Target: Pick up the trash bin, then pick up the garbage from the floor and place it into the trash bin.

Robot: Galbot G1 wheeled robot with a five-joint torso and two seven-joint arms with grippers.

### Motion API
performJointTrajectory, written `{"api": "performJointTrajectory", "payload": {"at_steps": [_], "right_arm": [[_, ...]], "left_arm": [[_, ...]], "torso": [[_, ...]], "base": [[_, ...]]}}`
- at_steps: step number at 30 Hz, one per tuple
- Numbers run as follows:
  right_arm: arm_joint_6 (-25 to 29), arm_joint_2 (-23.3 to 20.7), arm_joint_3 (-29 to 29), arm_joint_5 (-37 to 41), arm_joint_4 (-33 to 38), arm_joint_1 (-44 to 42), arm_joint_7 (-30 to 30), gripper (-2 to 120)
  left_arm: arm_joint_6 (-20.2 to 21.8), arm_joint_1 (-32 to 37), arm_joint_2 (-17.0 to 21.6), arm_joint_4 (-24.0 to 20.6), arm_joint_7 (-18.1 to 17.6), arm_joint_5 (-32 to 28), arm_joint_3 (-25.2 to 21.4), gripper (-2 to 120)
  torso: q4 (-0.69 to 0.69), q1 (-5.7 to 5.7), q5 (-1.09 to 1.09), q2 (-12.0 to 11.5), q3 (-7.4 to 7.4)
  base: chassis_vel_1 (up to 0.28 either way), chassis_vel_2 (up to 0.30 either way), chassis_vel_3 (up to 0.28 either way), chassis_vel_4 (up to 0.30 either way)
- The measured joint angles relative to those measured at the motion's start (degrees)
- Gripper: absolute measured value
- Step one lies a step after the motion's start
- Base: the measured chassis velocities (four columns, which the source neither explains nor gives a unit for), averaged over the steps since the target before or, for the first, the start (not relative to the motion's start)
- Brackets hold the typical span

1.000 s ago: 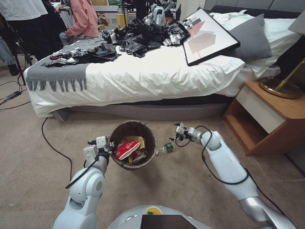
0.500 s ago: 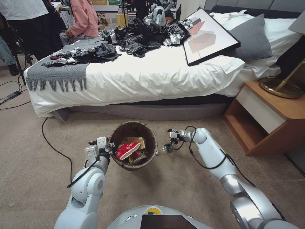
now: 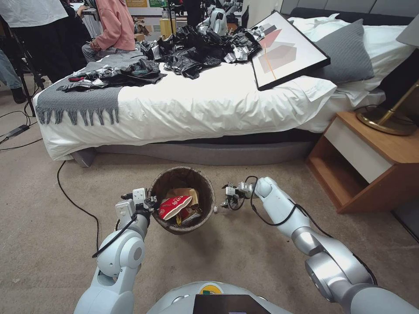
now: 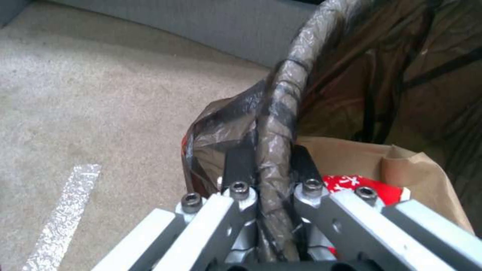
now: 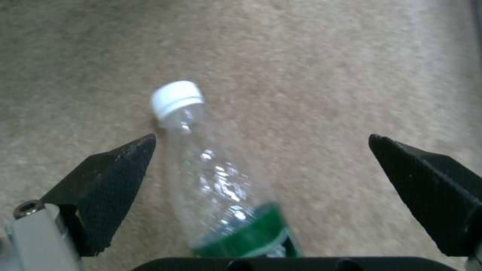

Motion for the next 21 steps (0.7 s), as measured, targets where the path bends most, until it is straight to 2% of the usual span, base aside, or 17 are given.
{"api": "performJointTrajectory", "payload": {"at_steps": [11, 21], "right_arm": [[0.55, 1.19, -6.4, 0.48, -4.28, 1.09, -0.36, 100], [1.36, 1.78, -8.04, -0.33, -9.33, 2.08, 1.81, 100]], "left_arm": [[0.0, 0.09, -0.17, 0.14, 0.02, 0.17, -0.19, 2], [0.0, 0.47, -0.28, 0.18, 0.03, 0.27, -0.18, 2]], "torso": [[-0.01, 0.0, 0.0, 0.0, 0.0], [-0.01, 0.0, 0.0, 0.0, 0.0]], "base": [[0.0, 0.0, 0.0, 0.0], [0.0, 0.0, 0.0, 0.0]]}}
